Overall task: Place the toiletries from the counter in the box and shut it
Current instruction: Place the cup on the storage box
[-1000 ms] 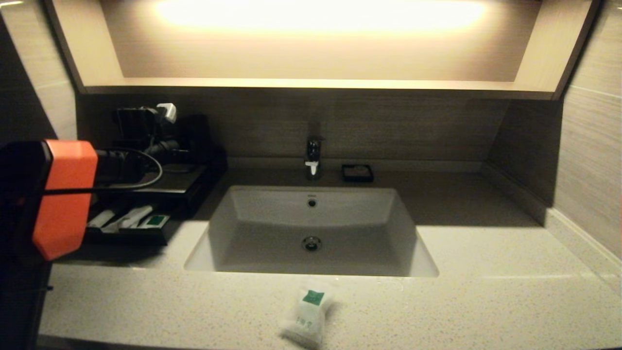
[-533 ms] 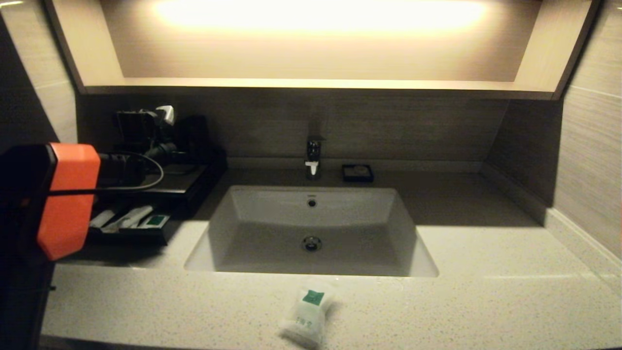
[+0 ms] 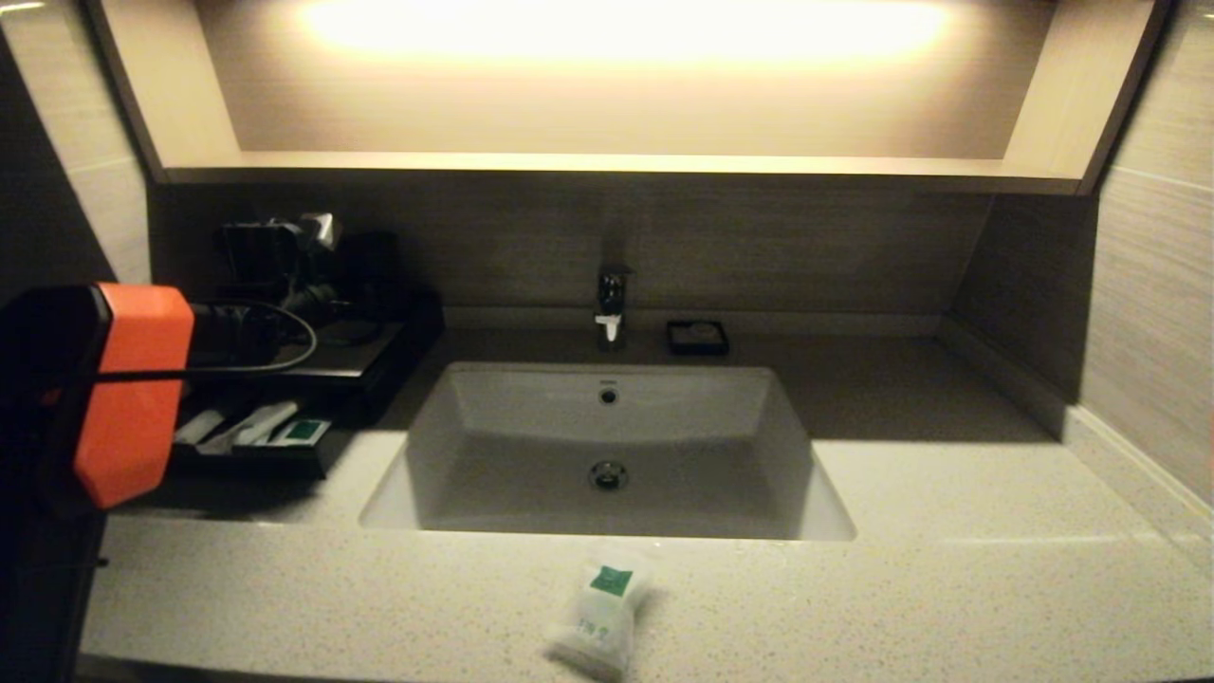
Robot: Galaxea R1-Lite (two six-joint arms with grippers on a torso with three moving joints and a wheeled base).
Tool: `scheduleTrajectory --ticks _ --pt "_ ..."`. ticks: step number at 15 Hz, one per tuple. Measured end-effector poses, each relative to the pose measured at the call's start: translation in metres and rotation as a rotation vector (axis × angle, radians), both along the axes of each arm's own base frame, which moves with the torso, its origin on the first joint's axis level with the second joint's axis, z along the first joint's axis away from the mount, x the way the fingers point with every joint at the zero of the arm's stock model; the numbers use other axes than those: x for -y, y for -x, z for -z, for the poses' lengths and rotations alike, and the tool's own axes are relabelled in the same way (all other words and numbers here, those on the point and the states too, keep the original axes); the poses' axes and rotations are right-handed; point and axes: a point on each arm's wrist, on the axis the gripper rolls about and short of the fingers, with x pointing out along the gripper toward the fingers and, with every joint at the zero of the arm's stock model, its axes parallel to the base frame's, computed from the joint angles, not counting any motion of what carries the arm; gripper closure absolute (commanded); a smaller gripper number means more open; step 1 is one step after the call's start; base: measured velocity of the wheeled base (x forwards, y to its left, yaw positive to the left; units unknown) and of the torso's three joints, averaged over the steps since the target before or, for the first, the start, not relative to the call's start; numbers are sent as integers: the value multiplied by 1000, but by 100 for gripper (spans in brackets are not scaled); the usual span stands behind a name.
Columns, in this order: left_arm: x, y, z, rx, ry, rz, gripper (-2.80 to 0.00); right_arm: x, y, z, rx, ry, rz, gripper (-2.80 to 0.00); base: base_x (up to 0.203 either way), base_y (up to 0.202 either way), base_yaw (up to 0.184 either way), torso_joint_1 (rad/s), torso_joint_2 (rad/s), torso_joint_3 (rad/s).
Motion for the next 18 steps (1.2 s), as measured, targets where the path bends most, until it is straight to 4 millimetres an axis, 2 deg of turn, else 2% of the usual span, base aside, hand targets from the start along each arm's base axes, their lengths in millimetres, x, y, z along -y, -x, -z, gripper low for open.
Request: scheduleTrajectory --ticks 18 --pt "-9 -3 7 21 -2 -14 0 0 0 0 0 0 0 0 0 0 0 0 0 0"
